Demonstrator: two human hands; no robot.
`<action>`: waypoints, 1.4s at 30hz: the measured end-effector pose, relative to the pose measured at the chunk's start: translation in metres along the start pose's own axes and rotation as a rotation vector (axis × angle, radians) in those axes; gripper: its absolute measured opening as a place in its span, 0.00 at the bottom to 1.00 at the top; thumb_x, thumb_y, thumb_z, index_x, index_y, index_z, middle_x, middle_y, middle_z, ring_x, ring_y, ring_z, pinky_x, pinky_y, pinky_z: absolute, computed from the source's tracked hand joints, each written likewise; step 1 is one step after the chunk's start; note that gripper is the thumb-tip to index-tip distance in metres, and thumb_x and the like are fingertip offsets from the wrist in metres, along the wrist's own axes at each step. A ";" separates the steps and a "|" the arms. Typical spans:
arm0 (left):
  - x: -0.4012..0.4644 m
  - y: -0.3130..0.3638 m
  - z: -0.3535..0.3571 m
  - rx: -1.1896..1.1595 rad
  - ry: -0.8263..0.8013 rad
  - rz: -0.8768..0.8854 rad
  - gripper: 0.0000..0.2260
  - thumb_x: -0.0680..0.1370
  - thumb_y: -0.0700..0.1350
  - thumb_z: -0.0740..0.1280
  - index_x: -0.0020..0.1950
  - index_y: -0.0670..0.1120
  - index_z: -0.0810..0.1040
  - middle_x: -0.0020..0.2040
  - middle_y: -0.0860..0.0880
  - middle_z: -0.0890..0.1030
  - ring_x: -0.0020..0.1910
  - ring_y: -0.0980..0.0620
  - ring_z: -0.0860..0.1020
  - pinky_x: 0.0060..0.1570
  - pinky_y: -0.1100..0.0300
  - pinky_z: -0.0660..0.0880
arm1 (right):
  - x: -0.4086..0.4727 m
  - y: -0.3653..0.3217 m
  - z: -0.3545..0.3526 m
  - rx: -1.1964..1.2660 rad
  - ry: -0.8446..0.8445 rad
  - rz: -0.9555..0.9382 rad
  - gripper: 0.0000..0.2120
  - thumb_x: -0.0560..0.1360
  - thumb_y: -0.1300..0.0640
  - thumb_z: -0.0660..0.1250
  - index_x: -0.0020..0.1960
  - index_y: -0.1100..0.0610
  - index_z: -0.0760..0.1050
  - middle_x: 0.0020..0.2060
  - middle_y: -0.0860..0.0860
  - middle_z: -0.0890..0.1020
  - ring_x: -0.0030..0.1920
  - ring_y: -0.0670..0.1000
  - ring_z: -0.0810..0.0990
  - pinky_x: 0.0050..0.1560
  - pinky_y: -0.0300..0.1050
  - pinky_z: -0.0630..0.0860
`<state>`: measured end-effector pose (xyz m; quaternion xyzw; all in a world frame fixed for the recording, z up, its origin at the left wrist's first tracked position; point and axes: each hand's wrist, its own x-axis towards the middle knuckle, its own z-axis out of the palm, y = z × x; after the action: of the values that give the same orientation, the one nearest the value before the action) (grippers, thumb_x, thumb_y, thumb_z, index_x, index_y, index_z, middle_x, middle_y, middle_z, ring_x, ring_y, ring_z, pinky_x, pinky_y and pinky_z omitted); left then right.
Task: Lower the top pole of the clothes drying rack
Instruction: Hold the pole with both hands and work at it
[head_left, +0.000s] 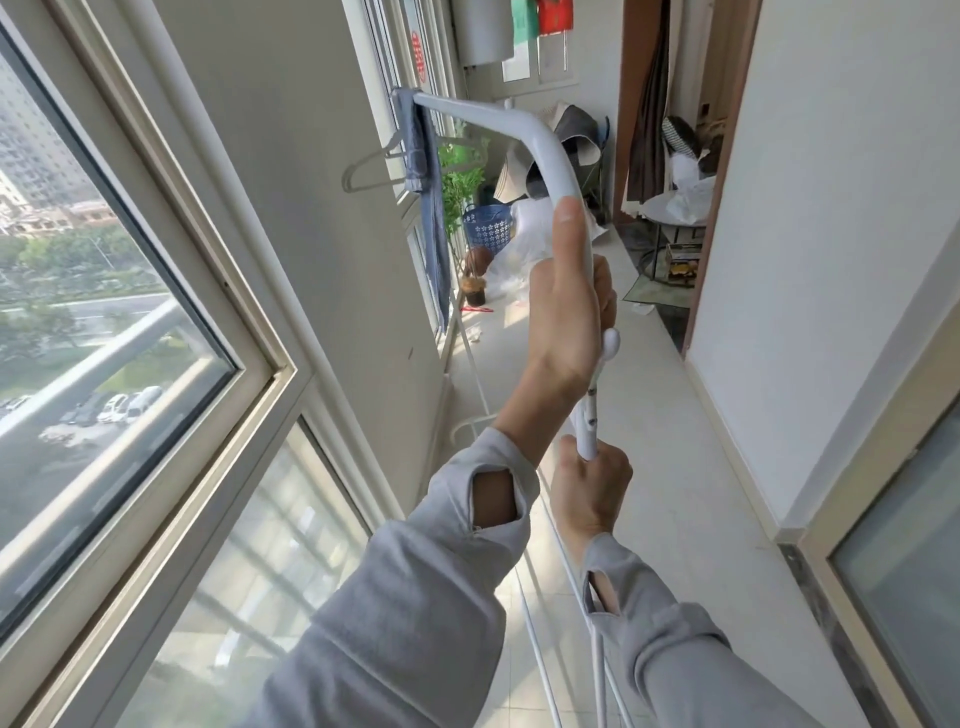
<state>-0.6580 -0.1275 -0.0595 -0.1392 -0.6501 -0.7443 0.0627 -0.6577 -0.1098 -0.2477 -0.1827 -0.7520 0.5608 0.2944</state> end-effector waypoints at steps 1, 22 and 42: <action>0.008 -0.002 -0.001 -0.007 0.008 -0.009 0.26 0.82 0.65 0.49 0.30 0.50 0.55 0.23 0.52 0.56 0.25 0.52 0.54 0.26 0.59 0.54 | 0.006 0.001 0.006 -0.008 0.003 -0.004 0.16 0.67 0.55 0.60 0.23 0.50 0.57 0.19 0.49 0.61 0.24 0.53 0.59 0.27 0.49 0.63; 0.127 -0.035 -0.017 -0.032 0.041 -0.069 0.25 0.82 0.66 0.50 0.37 0.48 0.50 0.29 0.49 0.54 0.25 0.52 0.52 0.25 0.59 0.53 | 0.099 0.010 0.090 -0.044 -0.008 -0.047 0.15 0.68 0.56 0.59 0.25 0.59 0.61 0.19 0.52 0.61 0.25 0.59 0.61 0.27 0.49 0.60; 0.218 -0.061 -0.068 -0.012 -0.013 0.044 0.32 0.76 0.70 0.51 0.18 0.52 0.61 0.20 0.56 0.60 0.21 0.56 0.58 0.27 0.57 0.57 | 0.145 -0.007 0.174 0.027 0.105 -0.025 0.18 0.66 0.57 0.59 0.22 0.51 0.55 0.18 0.50 0.59 0.22 0.50 0.56 0.27 0.48 0.58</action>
<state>-0.8909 -0.1666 -0.0625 -0.1586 -0.6428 -0.7458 0.0742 -0.8800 -0.1519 -0.2405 -0.1983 -0.7300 0.5568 0.3430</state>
